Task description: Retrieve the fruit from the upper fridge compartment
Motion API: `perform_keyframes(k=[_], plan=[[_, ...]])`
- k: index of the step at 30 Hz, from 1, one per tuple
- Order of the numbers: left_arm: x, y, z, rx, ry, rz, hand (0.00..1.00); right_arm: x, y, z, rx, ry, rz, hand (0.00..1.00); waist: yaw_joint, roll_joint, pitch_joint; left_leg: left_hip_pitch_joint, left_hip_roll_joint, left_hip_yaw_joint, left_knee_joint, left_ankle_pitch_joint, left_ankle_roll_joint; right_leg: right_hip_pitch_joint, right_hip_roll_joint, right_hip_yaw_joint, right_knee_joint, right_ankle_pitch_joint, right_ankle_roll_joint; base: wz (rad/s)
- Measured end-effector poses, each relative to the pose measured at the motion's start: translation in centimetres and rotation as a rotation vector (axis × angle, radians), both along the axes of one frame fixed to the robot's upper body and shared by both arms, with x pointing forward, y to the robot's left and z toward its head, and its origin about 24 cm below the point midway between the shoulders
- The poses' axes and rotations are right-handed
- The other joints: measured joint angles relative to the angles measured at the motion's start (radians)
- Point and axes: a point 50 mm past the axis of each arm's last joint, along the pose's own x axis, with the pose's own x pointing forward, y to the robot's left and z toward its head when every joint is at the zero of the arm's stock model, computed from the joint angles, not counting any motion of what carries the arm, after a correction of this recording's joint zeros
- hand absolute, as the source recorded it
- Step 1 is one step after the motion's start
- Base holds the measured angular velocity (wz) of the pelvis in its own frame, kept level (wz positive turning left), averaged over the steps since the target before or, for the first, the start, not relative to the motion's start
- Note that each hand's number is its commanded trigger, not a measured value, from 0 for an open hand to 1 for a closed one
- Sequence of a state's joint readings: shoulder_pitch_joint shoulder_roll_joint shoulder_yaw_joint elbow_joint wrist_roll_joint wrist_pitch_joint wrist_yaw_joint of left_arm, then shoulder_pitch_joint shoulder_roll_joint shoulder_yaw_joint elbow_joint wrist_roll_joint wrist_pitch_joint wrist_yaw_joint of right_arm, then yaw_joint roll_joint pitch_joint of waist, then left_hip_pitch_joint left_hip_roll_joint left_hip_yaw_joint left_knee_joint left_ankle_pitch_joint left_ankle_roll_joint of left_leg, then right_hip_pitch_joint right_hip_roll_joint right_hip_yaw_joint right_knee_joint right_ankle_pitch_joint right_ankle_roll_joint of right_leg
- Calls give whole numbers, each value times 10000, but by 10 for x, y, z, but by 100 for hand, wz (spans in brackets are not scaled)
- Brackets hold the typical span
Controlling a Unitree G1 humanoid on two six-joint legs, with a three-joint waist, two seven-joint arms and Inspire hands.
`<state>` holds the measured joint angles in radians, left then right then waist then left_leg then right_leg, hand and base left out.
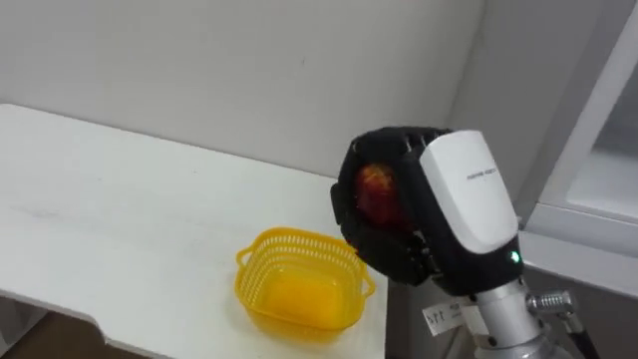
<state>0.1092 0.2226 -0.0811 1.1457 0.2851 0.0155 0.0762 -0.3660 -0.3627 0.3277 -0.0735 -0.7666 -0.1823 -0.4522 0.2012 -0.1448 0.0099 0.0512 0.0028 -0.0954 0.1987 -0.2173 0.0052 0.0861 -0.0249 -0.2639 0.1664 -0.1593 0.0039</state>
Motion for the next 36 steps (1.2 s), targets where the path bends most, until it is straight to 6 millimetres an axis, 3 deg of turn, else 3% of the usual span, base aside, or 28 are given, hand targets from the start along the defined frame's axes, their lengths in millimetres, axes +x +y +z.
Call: perform_keyframes(k=[2,4,6,12,14,18,27,34,36], plan=[[0,2,0,43,3,8,0,6,-5,-7,-245,368,-278,100,27,-72,-2,-59,-31,-178,58,1,1,2,-27,-172,1,0,0,23],[-3,4,0,52,61,169,0,10,-9,-15,-520,727,-456,100,274,-160,2,-30,-29,-200,57,3,1,16,-20,-145,10,-1,2,5],[-9,8,1,80,173,413,0,14,-13,-24,-852,1188,-624,100,522,-276,70,-37,-16,-202,57,7,-5,5,-12,-143,6,-5,8,-6],[-23,17,2,234,490,521,0,32,-16,-40,-1859,2191,-993,100,604,-600,104,-162,-26,-361,68,20,-28,-16,-25,-422,7,-16,24,9],[-23,17,2,174,540,506,0,32,-17,-41,-2016,2260,-1018,100,683,-656,81,-235,-35,-456,84,21,-29,-22,-26,-499,7,-16,24,14],[-19,16,3,20,413,415,0,33,-19,-45,-2146,2425,-1094,100,872,-719,39,-254,-52,-568,82,22,-31,-22,-32,-497,6,-18,28,10],[-17,14,2,-311,542,345,0,35,-20,-58,-2540,3064,-1123,100,1059,-793,34,-308,-104,-701,85,37,-8,-23,-74,-567,-6,-24,37,4],[-19,16,1,-338,872,480,0,52,-33,-60,-2706,3715,-1919,100,1092,-822,70,-478,-166,-752,148,51,14,-38,-110,-646,-120,-28,45,3],[-20,15,1,-364,916,495,0,57,-34,-56,-2709,3689,-2090,100,1103,-821,117,-513,-172,-752,226,50,12,-50,-105,-651,-158,-28,45,0]])
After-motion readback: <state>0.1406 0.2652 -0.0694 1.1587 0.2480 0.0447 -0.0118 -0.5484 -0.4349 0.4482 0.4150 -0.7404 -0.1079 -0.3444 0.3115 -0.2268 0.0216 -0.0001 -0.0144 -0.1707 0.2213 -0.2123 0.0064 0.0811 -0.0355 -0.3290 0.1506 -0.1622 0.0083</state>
